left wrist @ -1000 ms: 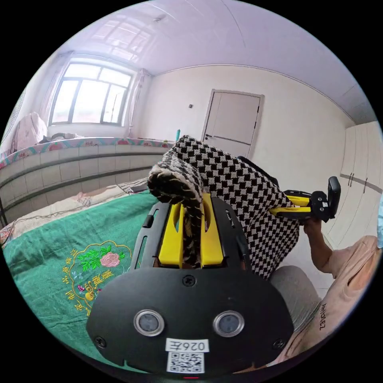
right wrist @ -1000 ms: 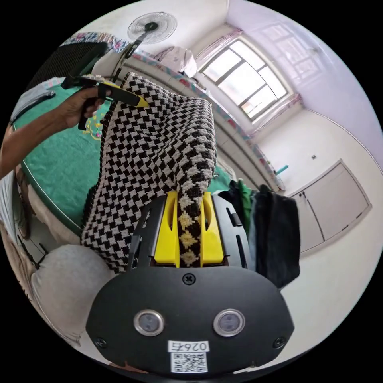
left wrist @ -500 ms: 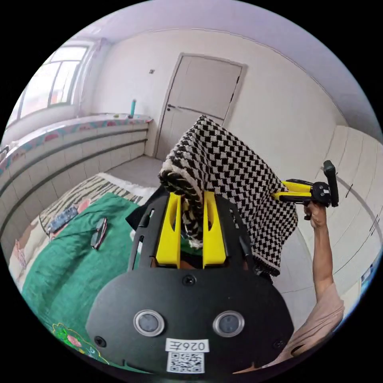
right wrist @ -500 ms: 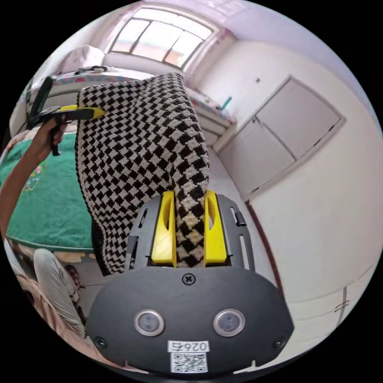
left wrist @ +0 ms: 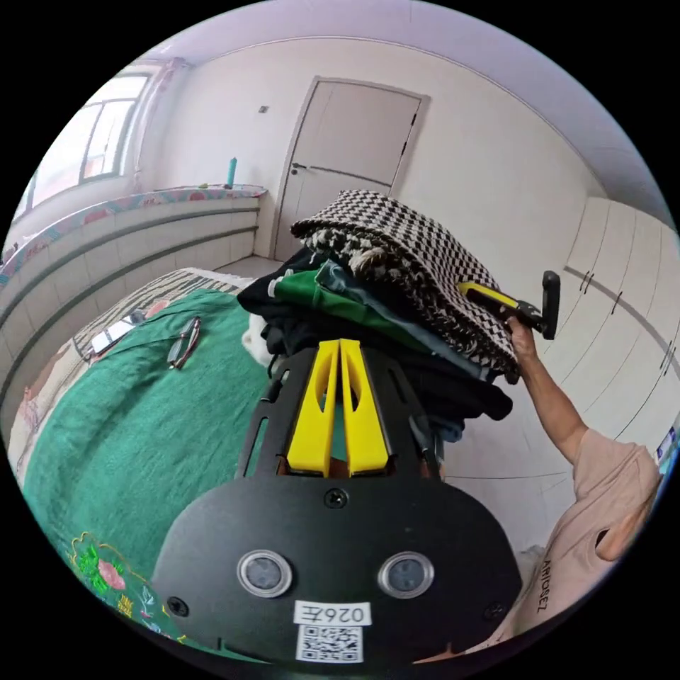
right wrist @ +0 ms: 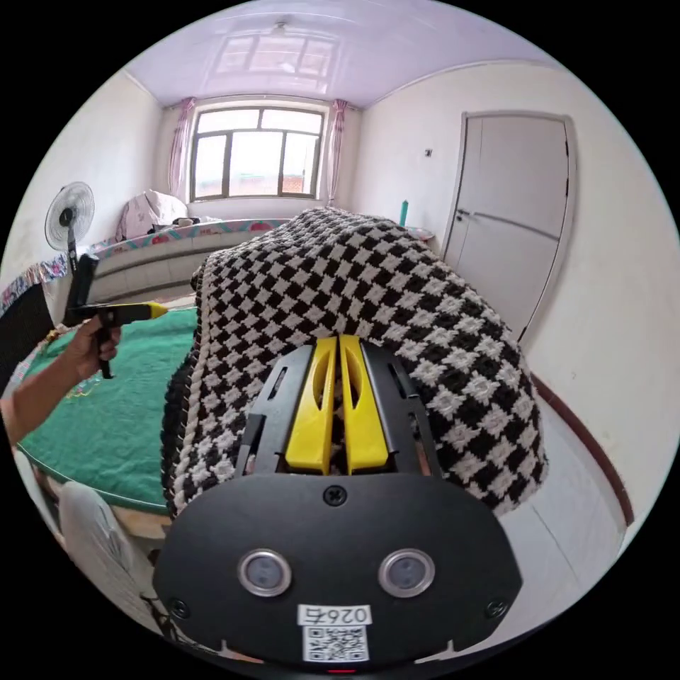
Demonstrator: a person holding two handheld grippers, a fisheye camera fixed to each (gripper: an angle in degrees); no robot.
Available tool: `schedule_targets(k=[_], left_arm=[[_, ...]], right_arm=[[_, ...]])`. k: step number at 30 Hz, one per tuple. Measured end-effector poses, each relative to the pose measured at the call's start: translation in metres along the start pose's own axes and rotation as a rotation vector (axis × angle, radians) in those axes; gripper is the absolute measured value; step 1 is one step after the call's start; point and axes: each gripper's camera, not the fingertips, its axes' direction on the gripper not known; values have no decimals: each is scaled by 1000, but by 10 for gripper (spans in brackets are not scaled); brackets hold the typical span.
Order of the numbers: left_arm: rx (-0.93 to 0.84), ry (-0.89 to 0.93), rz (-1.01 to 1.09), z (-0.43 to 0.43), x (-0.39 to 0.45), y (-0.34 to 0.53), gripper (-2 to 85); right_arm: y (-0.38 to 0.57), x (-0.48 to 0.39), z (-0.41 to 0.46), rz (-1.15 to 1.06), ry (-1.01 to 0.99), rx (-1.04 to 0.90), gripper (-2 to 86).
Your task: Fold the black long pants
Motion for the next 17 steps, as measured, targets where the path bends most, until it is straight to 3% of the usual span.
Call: schedule_targets(k=[3, 6, 10, 14, 17], left_arm=[[-22, -201, 47, -90, 9, 47, -10], [-36, -279, -28, -216, -3, 111, -9], [40, -710, -288, -420, -2, 231, -1], [48, -1176, -610, -598, 27, 358, 46], [92, -1367, -951, -698, 57, 450, 78]], right_arm=[[-8, -40, -31, -8, 125, 3, -9], [1, -113, -95, -46, 82, 272, -9], [-4, -264, -137, -262, -197, 420, -9], [-43, -451, -145, -517, -603, 350, -9], [-76, -592, -151, -645, -876, 277, -9]])
